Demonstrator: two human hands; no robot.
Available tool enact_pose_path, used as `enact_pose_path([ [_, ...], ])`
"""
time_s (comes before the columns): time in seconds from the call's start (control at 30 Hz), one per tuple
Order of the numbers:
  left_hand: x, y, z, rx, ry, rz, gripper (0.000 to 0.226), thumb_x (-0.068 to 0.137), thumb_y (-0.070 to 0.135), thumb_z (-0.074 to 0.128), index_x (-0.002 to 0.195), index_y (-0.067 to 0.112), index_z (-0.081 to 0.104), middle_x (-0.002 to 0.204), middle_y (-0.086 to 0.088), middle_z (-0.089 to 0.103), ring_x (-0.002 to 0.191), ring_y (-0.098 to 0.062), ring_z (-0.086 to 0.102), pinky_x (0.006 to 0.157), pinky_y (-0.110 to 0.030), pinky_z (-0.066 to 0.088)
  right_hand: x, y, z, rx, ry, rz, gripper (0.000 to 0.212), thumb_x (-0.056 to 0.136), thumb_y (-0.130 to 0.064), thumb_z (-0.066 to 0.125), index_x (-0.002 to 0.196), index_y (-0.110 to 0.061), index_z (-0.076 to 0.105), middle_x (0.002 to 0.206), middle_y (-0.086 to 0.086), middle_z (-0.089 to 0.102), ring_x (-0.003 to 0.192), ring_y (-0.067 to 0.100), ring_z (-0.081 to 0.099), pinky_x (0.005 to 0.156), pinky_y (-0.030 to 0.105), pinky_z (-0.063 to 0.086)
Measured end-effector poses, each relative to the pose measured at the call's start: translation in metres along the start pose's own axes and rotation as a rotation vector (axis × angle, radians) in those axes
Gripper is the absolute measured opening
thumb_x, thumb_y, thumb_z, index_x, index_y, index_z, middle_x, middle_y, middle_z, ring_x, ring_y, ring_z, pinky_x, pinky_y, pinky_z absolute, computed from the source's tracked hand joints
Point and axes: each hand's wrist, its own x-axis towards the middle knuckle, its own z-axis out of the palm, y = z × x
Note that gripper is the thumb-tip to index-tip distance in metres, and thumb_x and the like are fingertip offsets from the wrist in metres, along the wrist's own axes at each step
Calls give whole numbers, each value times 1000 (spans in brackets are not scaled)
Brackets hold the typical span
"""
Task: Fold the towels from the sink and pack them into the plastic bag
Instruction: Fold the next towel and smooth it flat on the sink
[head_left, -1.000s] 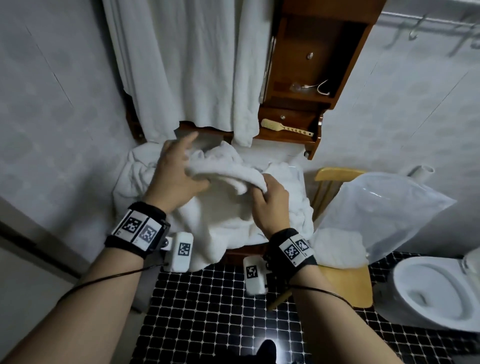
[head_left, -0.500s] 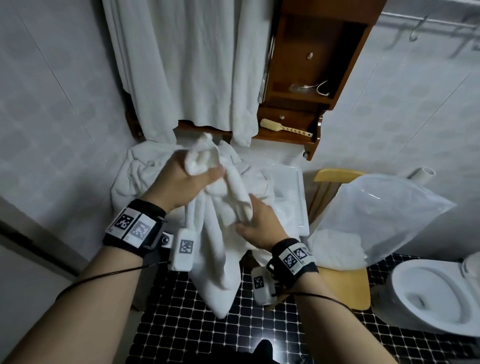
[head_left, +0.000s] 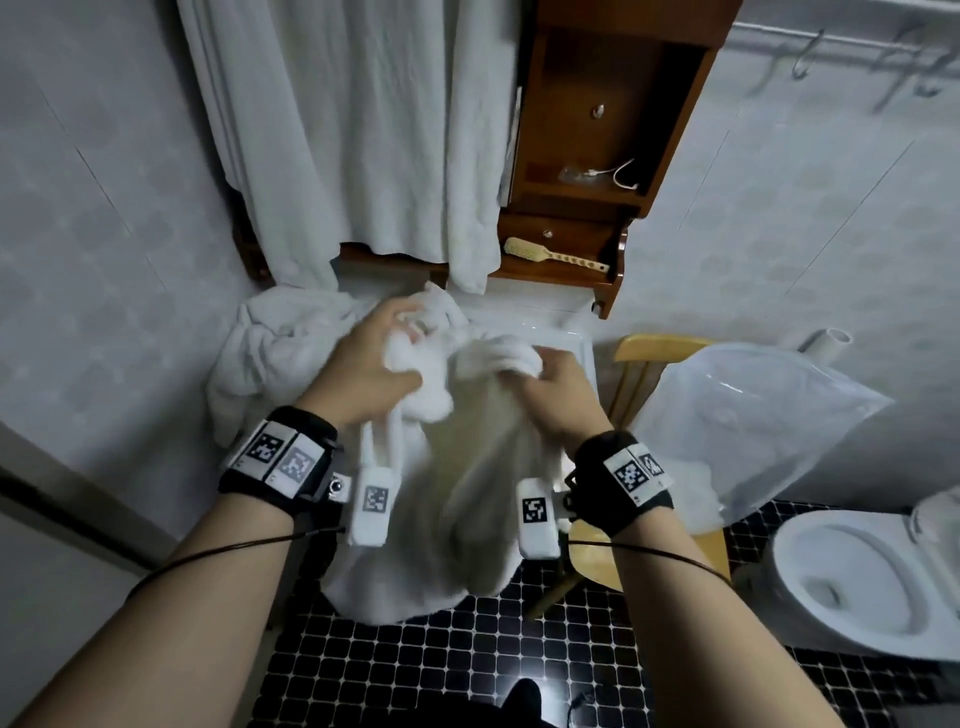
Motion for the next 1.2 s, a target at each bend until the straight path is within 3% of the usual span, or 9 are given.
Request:
enact_pose_path([
  [0.07,-5,-1,16,-15,-228,143,95,77,0,86,156,31,43,136,9,57,127,0,56,100,-16,44,-10,-31,-2,-20,-158,-84,20,87,-36,76,94,-17,78,88,0,79,85,17,74,78,36,60],
  [0.17,-9,6,33,-31,-376,133,53,78,5,84,119,36,69,111,19,71,104,7,64,89,-12,46,-23,-51,0,-23,-209,-129,20,77,-30,86,81,-13,77,74,5,75,66,11,69,66,36,57],
  [0.33,-1,7,23,-114,-126,262,18,83,6,81,99,7,75,97,-9,78,93,-20,71,84,-35,56,-27,-26,-3,289,-172,-84,33,78,-14,88,104,-5,69,93,5,76,83,16,70,78,36,57],
  [0.47,1,12,23,-88,54,361,36,84,27,80,91,-6,66,85,-25,67,80,-40,62,71,-50,50,-32,29,11,127,-329,142,51,67,-37,95,111,-21,74,102,-4,80,96,16,76,92,47,62],
  [0.6,3,3,13,-159,346,276,25,84,27,72,85,4,61,80,-14,65,76,-31,58,72,-47,51,-40,78,22,-113,-512,308,51,73,-48,92,115,-22,76,103,-7,80,93,13,75,93,40,61],
  [0.77,7,-13,4,-1,665,73,7,85,13,72,91,11,68,84,7,64,77,-7,53,73,-19,48,-37,85,12,-322,161,321,34,90,-43,77,108,-15,70,95,12,73,92,35,69,73,36,50],
  [0.83,7,-22,4,55,719,-45,12,86,8,63,96,12,69,93,3,66,84,-7,53,75,-9,40,-35,75,6,-296,180,296,34,90,-50,75,99,-18,66,96,9,73,93,35,67,73,36,48],
  [0.97,13,-45,2,162,406,-244,37,72,23,76,106,22,62,111,-6,68,102,-31,65,87,-40,56,-45,46,-4,-41,-281,238,39,93,-53,75,70,-24,63,61,-14,66,63,3,64,59,18,45],
  [1.2,-6,-31,32,140,-96,67,90,62,29,100,140,35,56,137,14,58,125,-6,53,100,-24,41,-35,21,19,-74,-139,-160,42,89,-57,78,67,-28,57,56,-12,55,54,5,50,55,23,36],
])
